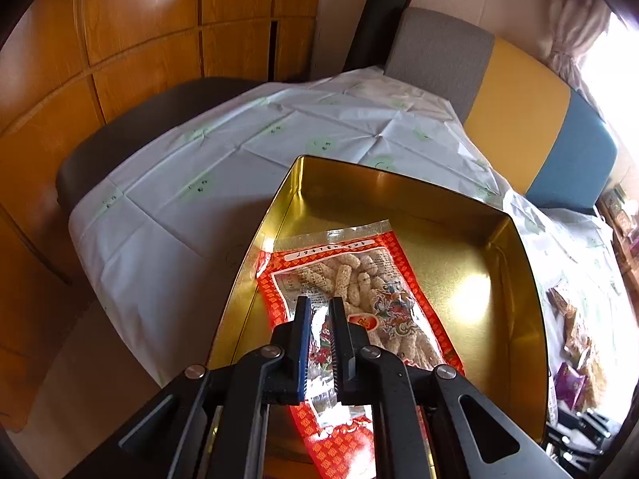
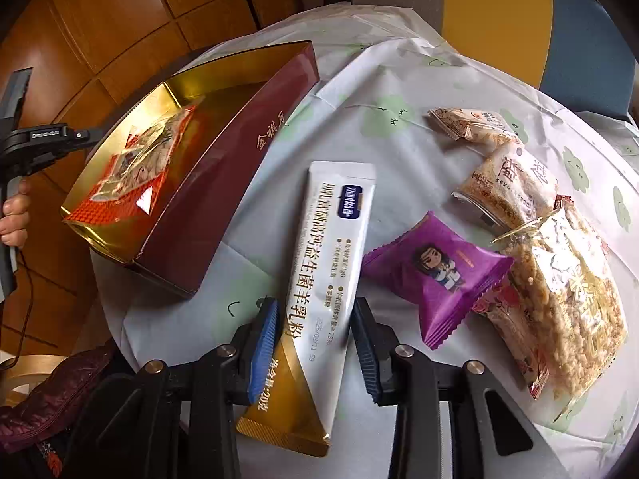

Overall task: Organize snacks
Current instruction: 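Open the left tool to drop the bag in the tin while the right tool grasps the white stick pack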

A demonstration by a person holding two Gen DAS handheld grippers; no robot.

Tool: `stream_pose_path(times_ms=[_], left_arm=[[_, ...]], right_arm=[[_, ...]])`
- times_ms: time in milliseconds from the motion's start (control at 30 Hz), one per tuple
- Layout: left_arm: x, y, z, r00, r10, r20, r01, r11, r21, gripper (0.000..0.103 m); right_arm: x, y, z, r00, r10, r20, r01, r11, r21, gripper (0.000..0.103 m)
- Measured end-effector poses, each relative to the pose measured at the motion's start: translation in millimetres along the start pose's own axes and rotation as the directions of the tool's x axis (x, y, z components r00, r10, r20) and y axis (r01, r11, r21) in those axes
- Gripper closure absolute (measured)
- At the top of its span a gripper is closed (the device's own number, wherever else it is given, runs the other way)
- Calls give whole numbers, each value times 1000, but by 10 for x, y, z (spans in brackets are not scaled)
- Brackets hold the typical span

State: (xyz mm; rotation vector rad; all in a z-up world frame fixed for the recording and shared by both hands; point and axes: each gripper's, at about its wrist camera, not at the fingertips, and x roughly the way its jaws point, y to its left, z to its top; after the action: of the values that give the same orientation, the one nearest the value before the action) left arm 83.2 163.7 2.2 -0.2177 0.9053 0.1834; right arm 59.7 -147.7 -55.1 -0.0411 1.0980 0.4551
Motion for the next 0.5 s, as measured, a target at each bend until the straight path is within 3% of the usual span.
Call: stream_pose_path(times_ms=[500], left_arm=[[-122, -576, -434, 1000, -1, -4, 1, 988, 157, 86]], right_arm=[[3, -2, -61, 997, -74, 28, 73, 996, 51, 73]])
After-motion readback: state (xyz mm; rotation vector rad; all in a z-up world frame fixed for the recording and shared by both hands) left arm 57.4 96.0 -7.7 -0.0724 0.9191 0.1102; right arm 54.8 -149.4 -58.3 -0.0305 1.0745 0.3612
